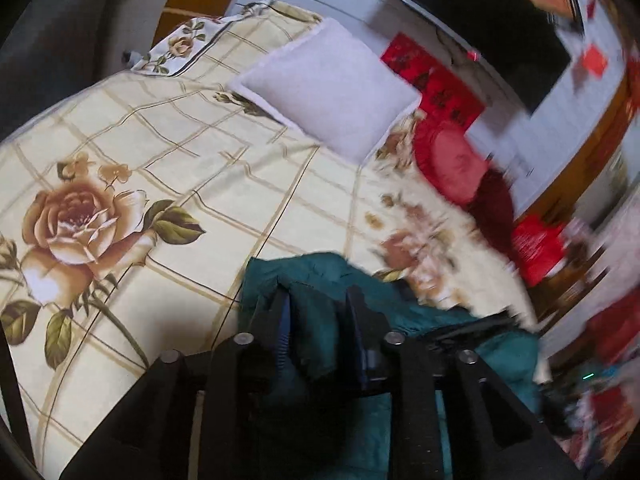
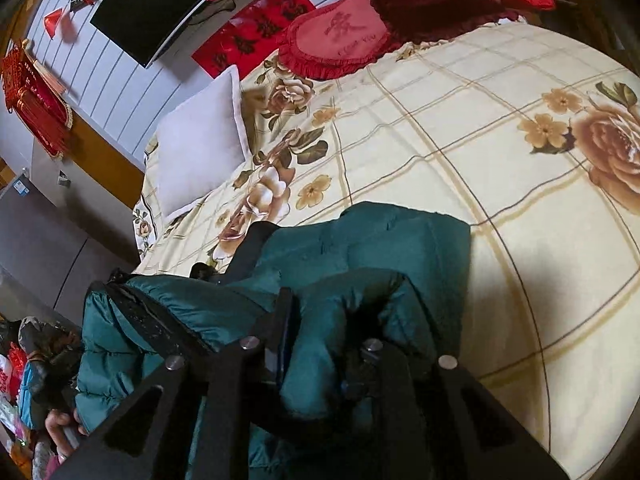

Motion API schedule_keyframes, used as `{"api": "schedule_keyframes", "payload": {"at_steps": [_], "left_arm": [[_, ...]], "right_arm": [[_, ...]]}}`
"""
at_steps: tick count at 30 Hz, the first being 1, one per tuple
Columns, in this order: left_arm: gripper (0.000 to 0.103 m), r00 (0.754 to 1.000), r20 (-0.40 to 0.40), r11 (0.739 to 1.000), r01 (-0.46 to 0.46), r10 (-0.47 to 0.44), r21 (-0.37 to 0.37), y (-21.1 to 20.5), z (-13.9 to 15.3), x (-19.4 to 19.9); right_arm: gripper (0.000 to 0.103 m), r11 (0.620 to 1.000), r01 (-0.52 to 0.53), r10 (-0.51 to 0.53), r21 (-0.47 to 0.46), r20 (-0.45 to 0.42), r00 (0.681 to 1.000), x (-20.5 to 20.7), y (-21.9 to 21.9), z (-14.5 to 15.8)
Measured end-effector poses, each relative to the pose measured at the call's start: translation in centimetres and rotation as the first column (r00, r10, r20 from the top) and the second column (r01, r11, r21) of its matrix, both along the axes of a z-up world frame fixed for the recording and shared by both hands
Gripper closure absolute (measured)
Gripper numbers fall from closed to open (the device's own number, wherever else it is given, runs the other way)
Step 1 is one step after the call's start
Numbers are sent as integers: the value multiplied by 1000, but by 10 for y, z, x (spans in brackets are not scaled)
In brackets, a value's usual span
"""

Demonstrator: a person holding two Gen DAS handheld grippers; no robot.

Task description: Fold large clothes

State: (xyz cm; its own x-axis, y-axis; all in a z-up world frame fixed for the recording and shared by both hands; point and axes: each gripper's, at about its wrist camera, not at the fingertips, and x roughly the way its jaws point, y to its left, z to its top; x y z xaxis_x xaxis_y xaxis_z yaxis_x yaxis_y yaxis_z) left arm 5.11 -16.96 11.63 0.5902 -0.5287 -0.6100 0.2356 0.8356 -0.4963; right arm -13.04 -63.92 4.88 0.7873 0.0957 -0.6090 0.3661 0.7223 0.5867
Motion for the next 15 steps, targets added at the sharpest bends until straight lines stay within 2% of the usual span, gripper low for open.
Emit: {"api": "schedule_keyframes", "payload": {"at_steps": [2,3,4,6,12,13,15], "left_arm": [[45,998,45,998,-45,43,41,10,15,-10],[40,996,72,997,-58,54,49,14,20,-16],[38,994,89,997,-62,58,52,17,24,-19],[38,994,103,996,-54,46,74,17,28,-28],[38,989,139,988,25,-46,153,-7,19,-61],[38,988,140,986,38,-61,161,-14,16,-64],[38,987,138,981,55,-81,184,-30,9,-69]], "right_arm": [[77,1000,-16,15,25,15,1000,-1,-2,4],[66,999,-32,30,26,46,998,-5,-2,9],[47,999,-35,34,20,83,996,-11,1,16],[20,1000,-22,22,1,125,992,-22,8,29],[18,988,-22,49,-155,170,984,-46,41,76],[18,984,-43,72,-174,165,984,-46,47,81],[18,961,-129,157,-243,98,983,-32,72,88]]}}
